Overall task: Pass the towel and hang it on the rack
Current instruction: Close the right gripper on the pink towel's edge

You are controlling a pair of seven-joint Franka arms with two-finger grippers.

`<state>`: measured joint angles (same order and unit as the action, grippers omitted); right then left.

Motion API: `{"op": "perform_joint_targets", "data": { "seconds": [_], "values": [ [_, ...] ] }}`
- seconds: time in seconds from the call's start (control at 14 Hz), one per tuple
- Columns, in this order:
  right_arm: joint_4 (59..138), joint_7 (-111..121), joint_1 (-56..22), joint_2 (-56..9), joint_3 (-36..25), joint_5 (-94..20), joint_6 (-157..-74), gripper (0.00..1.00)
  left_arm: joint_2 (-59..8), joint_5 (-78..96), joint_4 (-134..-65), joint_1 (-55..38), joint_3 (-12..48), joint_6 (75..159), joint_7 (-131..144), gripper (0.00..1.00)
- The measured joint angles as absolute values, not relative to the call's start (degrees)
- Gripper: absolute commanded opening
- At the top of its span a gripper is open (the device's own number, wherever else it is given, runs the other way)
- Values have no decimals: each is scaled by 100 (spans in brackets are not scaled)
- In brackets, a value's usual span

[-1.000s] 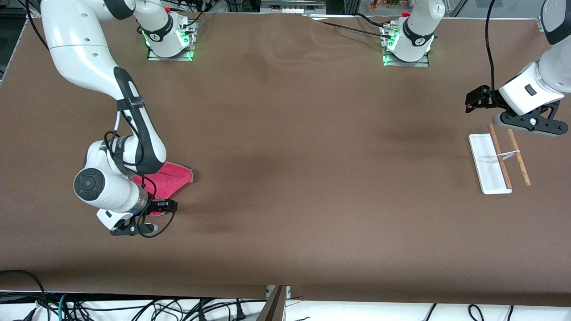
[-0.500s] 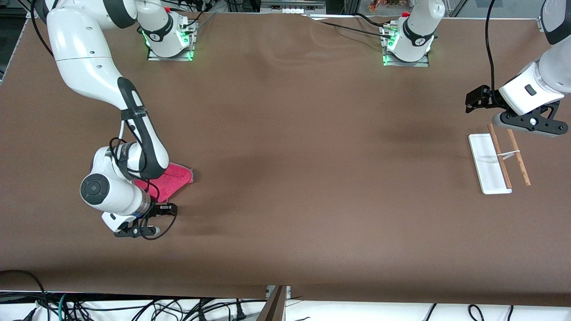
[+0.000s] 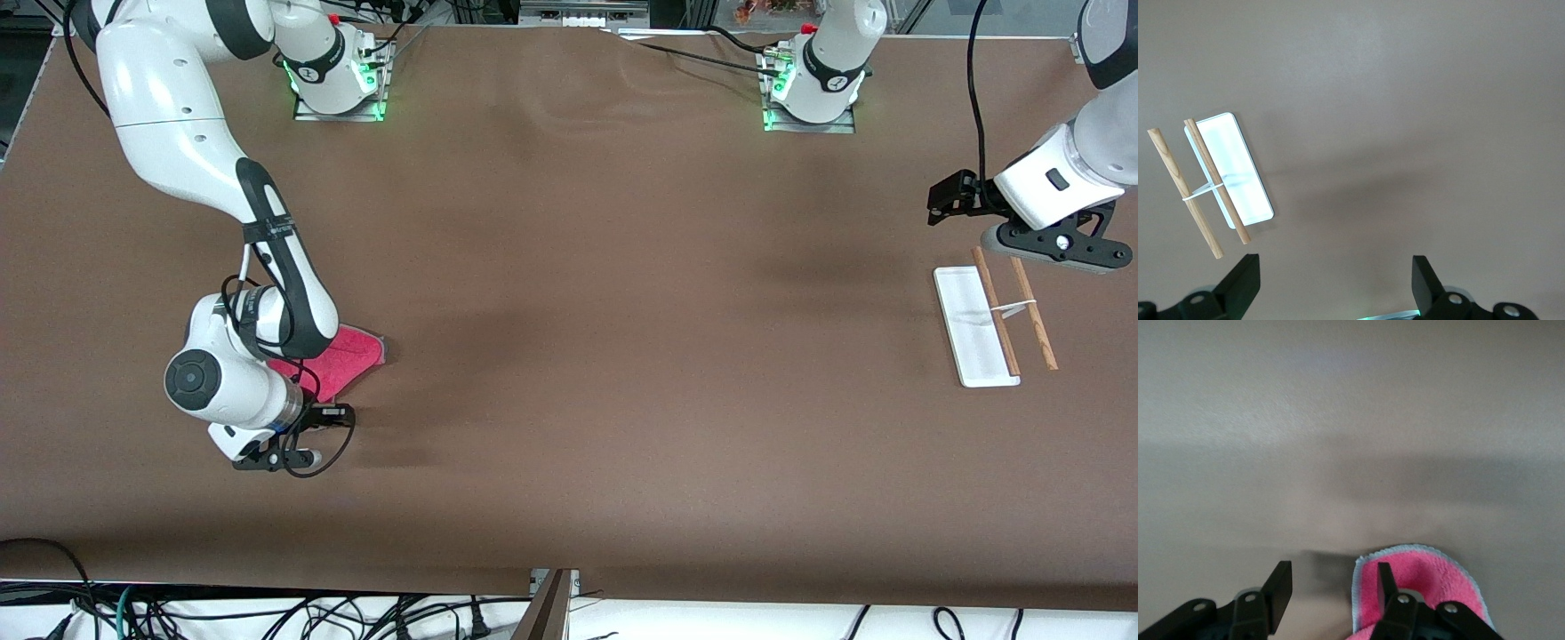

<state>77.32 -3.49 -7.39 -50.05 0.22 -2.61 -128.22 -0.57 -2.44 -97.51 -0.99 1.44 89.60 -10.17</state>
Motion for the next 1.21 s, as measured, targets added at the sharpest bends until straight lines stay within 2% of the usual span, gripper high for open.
{"op": "perform_joint_targets", "data": {
  "seconds": [0.43,0.86,1.0,1.14,1.21],
  "values": [
    [7761,-333,-647,-5012,18,-261,-12822,54,-57,-244,-9751,-99,144,8960,-1017,100],
    [7773,-332,-644,-5100,18,-326,-12844,53,-57,-244,-9751,-63,143,8884,-1017,100],
    [7773,-332,-643,-5130,18,-330,-12885,43,-57,-244,-9751,-61,143,8839,-1017,100],
    [7772,-323,-636,-5134,18,-330,-12904,17,-57,-244,-9751,-61,143,8810,-1017,100],
    [7770,-302,-626,-5133,13,-330,-12906,0,-57,-244,-9751,-61,143,8799,-1017,100]
  ]
}}
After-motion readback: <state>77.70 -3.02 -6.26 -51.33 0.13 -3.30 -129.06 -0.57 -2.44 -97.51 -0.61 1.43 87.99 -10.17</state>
